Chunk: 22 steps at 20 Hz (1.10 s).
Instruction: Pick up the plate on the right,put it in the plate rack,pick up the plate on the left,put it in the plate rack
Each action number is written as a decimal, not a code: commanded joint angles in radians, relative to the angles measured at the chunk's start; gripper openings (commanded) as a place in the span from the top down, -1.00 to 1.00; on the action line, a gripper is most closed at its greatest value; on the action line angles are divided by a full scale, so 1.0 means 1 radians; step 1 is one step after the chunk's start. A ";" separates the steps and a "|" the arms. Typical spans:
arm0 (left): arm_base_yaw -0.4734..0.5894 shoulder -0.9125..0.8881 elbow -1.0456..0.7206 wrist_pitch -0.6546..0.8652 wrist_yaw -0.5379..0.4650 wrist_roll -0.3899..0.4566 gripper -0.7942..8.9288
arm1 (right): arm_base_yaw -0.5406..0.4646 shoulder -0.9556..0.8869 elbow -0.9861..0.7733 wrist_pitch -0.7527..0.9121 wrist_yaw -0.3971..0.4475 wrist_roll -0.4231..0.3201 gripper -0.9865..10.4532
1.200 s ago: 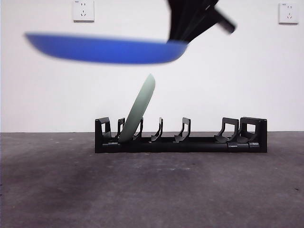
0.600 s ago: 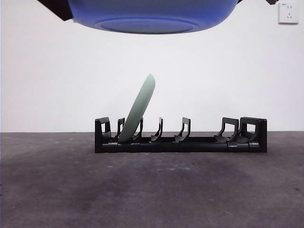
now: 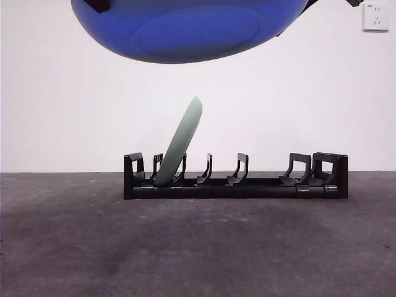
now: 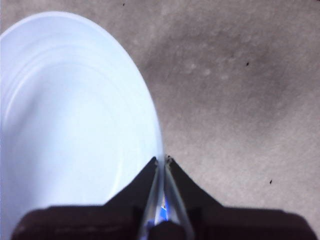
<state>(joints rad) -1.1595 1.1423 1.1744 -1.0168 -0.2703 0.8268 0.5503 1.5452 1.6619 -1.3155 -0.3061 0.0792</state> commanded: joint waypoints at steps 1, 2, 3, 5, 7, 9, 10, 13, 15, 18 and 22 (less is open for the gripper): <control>0.006 0.001 -0.002 0.002 -0.010 -0.039 0.85 | 0.004 -0.006 -0.004 0.006 -0.015 -0.012 0.82; 0.006 0.001 -0.002 0.001 -0.009 -0.039 0.85 | 0.004 -0.006 -0.004 0.011 -0.015 -0.012 0.82; 0.006 0.001 -0.002 0.001 0.002 -0.039 0.85 | 0.004 -0.006 -0.004 0.018 -0.015 -0.012 0.74; 0.006 0.001 -0.002 0.003 0.050 -0.052 0.85 | 0.003 -0.021 0.000 0.043 0.005 -0.012 0.34; 0.006 0.002 -0.002 0.022 0.068 -0.063 0.85 | -0.005 -0.044 0.016 0.058 0.019 -0.013 0.21; 0.007 0.002 -0.002 0.057 0.082 -0.081 0.85 | -0.009 -0.080 0.047 0.063 0.035 -0.012 0.21; 0.009 0.002 -0.002 0.085 0.115 -0.100 0.85 | -0.009 -0.104 0.070 0.063 0.058 -0.012 0.21; 0.027 0.003 -0.002 0.224 0.206 -0.186 0.85 | -0.009 -0.204 0.147 0.067 0.134 -0.012 0.22; 0.053 0.018 -0.002 0.375 0.249 -0.265 0.85 | -0.009 -0.279 0.184 0.079 0.155 -0.010 0.22; 0.120 0.063 -0.002 0.626 0.308 -0.406 0.85 | -0.009 -0.391 0.202 0.072 0.158 -0.003 0.22; 0.223 0.182 -0.002 0.923 0.353 -0.574 0.85 | -0.008 -0.489 0.201 -0.042 0.168 -0.005 0.22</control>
<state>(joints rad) -0.9428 1.3128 1.1740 -0.1276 0.0792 0.3225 0.5419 1.0531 1.8664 -1.3540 -0.1410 0.0784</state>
